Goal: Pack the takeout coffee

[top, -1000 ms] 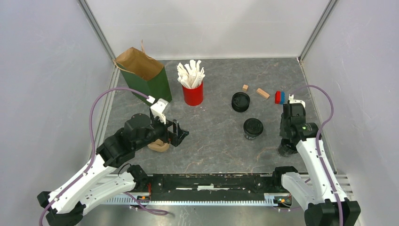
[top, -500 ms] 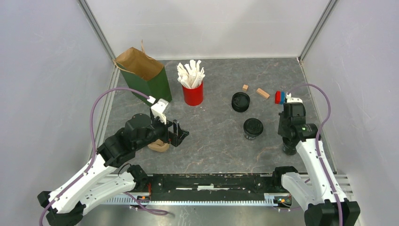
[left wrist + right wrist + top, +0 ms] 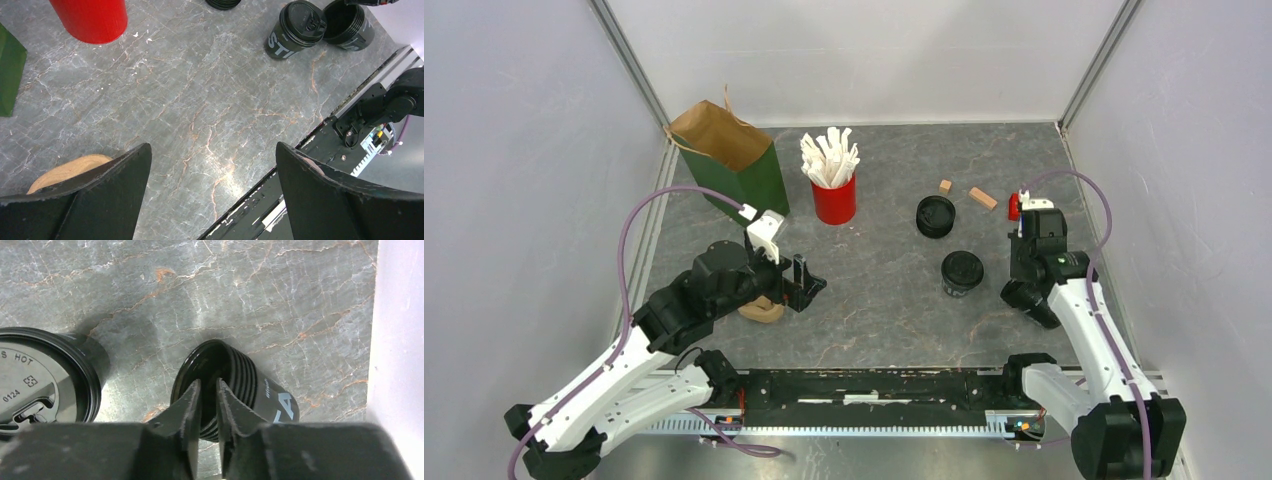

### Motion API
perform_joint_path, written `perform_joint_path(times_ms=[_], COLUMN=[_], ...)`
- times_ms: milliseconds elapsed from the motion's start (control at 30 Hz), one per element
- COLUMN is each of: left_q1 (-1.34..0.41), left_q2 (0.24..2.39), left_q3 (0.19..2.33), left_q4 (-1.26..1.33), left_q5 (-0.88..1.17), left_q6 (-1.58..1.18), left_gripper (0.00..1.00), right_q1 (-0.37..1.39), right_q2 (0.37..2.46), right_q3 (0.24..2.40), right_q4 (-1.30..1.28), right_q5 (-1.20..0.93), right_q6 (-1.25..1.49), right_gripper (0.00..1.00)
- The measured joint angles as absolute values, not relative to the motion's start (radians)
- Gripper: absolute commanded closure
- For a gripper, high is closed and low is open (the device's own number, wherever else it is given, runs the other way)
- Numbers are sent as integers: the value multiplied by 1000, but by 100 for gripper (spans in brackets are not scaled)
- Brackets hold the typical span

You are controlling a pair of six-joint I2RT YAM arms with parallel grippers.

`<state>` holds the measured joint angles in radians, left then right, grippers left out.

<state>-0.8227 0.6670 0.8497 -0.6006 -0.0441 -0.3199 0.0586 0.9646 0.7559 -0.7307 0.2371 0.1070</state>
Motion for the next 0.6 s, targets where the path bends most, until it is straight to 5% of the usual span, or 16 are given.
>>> perform_joint_path(times_ms=[600], left_q1=[-823], left_q2=[662], left_q3=[850], left_q4=[-601], left_q5=[-43], left_q6=[-320], left_gripper=[0], right_q1=[62], right_q2=[978], right_q3=[804], right_q4=[-795], right_q5=[388], right_q6=[241], right_gripper=[44])
